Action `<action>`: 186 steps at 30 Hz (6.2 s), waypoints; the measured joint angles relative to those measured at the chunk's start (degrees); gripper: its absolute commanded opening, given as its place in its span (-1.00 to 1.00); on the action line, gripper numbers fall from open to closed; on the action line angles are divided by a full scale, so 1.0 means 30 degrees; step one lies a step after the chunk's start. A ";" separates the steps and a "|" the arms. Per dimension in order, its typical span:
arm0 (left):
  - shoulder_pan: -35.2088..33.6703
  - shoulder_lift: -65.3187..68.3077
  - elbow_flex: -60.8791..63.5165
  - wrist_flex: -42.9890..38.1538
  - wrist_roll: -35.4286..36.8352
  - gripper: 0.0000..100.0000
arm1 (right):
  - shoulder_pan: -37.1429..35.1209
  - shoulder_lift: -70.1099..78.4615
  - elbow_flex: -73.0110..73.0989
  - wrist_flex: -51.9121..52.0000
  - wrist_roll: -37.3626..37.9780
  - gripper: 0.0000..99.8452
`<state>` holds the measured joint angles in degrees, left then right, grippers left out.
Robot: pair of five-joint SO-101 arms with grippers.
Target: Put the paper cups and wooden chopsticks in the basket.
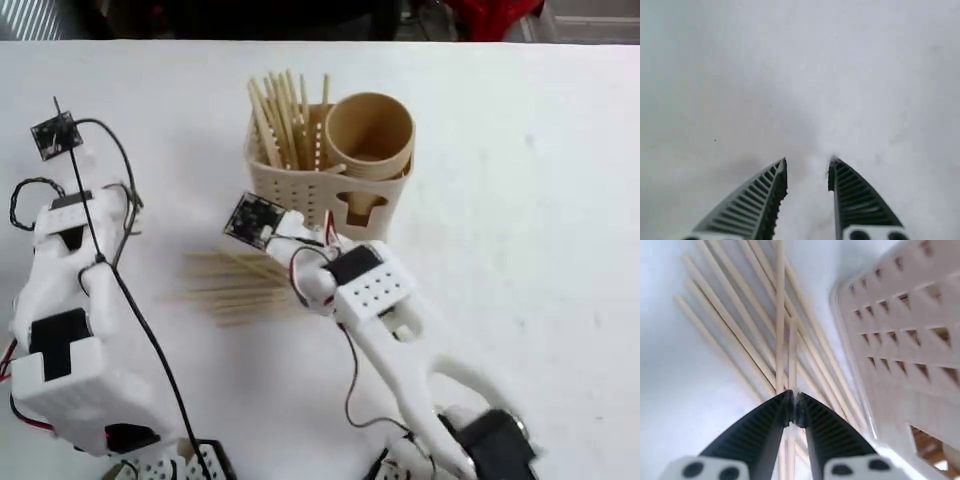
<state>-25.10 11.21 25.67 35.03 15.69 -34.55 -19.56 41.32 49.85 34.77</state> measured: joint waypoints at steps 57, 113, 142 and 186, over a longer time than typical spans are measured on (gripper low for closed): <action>0.0000 0.0147 0.0000 0.0000 0.0000 -0.69 | 0.0059 -0.8088 -0.8498 0.2139 -0.2462 -0.97; 0.0000 0.0147 0.0000 -0.0029 0.0000 -0.69 | -0.2139 0.1758 -0.8527 0.6418 0.0234 -0.56; 0.0000 0.0147 0.0000 -0.0029 0.0000 -0.69 | 0.1260 0.9172 -0.3282 -0.2667 0.2725 -0.77; 0.0000 0.0147 0.0000 -0.0029 0.0000 -0.69 | -0.0293 0.9993 -0.5011 -0.1788 0.1934 -0.52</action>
<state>-25.10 11.65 25.67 34.95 15.69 -35.43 10.42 26.29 44.48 40.57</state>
